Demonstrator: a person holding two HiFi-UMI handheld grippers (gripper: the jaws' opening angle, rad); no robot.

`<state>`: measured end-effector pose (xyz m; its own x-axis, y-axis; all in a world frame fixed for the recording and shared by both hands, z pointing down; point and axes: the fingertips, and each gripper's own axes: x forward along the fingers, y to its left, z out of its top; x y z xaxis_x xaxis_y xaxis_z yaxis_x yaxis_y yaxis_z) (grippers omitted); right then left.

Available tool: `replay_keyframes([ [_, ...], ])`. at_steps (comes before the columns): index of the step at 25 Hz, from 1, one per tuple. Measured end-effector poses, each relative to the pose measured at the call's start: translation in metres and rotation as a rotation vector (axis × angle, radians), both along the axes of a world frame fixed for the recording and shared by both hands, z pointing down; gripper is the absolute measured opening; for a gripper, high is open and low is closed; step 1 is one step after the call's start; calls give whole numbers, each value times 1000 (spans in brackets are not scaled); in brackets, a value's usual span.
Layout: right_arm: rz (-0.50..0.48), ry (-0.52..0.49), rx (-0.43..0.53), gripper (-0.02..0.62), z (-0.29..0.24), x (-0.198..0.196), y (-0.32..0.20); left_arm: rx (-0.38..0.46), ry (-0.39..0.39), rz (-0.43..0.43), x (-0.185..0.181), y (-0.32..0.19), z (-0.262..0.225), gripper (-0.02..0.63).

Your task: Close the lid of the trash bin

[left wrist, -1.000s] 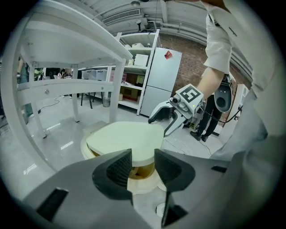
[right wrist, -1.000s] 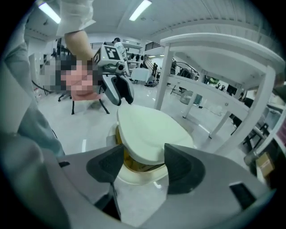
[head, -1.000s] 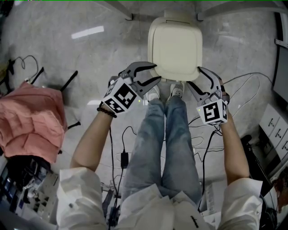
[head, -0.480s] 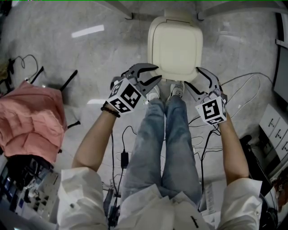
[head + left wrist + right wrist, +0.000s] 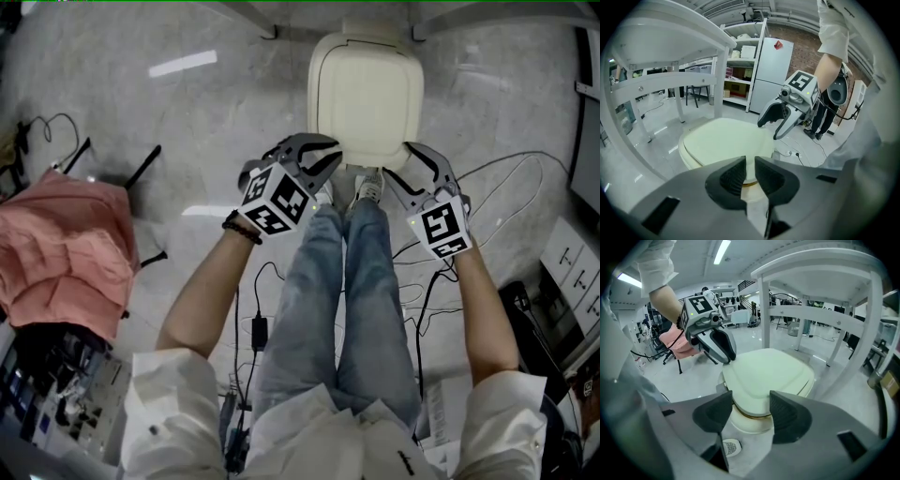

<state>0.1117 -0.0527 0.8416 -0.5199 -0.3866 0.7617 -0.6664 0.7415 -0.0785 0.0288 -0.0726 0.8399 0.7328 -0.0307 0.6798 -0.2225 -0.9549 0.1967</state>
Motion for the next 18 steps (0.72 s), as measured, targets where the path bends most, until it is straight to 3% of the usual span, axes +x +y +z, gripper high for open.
replay_keyframes([
  [6,52,-34,-16,199,3,-5,-1,-4,-22,-12,0,-1,8,66],
  [9,96,-44,-14,135,3,-2,-7,-7,-23,-19,0,-1,9,63],
  [18,131,-22,-17,98,10,2,-10,-11,-43,-33,1,-1,16,58],
])
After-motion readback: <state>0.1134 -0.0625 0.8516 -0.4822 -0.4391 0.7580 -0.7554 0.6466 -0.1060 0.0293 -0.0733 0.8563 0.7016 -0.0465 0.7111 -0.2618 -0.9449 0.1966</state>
